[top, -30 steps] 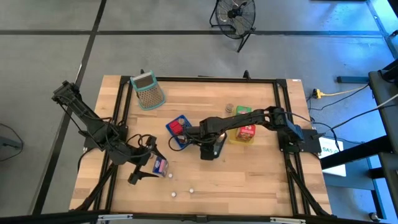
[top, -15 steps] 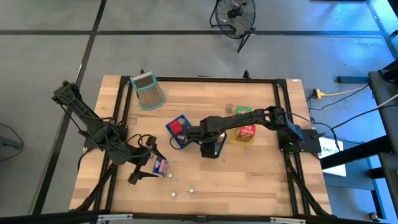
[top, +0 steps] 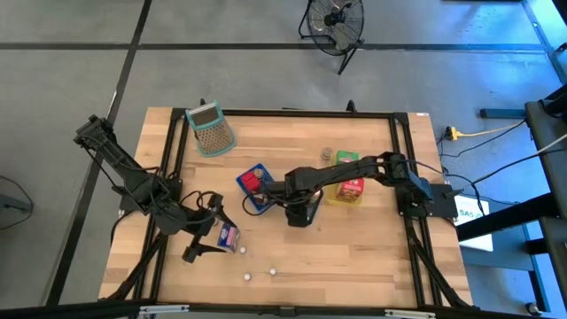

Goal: Pick & Place Kitchen Items
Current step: Put the purple food coloring bottle into the green bin

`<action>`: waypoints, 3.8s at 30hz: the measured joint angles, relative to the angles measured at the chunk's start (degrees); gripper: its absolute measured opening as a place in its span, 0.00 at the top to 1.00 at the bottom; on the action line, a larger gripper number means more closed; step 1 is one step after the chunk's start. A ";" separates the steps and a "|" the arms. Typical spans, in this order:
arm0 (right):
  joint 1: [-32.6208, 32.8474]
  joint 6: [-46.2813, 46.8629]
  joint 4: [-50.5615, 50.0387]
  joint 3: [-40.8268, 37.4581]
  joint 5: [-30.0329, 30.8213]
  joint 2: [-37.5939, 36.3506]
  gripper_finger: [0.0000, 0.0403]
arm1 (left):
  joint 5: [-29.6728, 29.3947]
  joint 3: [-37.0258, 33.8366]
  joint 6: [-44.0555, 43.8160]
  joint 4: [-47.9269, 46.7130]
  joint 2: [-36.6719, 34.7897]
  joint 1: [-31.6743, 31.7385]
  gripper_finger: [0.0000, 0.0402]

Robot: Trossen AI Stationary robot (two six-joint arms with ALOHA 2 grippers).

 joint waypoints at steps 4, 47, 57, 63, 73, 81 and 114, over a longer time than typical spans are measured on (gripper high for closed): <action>0.04 0.50 -0.71 0.03 -0.13 0.00 0.63 | 0.00 0.00 0.00 0.00 0.00 0.00 0.18; 14.79 5.62 -13.64 17.86 0.11 -0.13 0.63 | -0.43 0.00 -24.83 -3.94 0.02 -3.08 0.18; 18.90 -3.44 -5.22 17.84 0.09 -0.13 0.63 | -6.27 0.00 -30.48 -6.43 0.34 -6.91 0.18; 20.81 -11.36 1.72 17.84 0.09 -0.11 0.63 | -8.58 0.02 -31.65 -6.37 2.04 -8.54 0.18; 21.02 -12.42 3.51 17.79 0.18 0.15 0.63 | -8.87 0.02 -34.95 -6.45 3.85 -9.05 0.18; 21.26 -18.30 7.74 17.75 -3.36 3.45 0.63 | -9.06 0.02 -34.39 -6.47 3.85 -9.05 0.18; 23.54 -8.12 29.59 11.22 -2.33 5.31 0.63 | -21.55 0.02 -34.44 -3.62 4.38 -8.94 0.18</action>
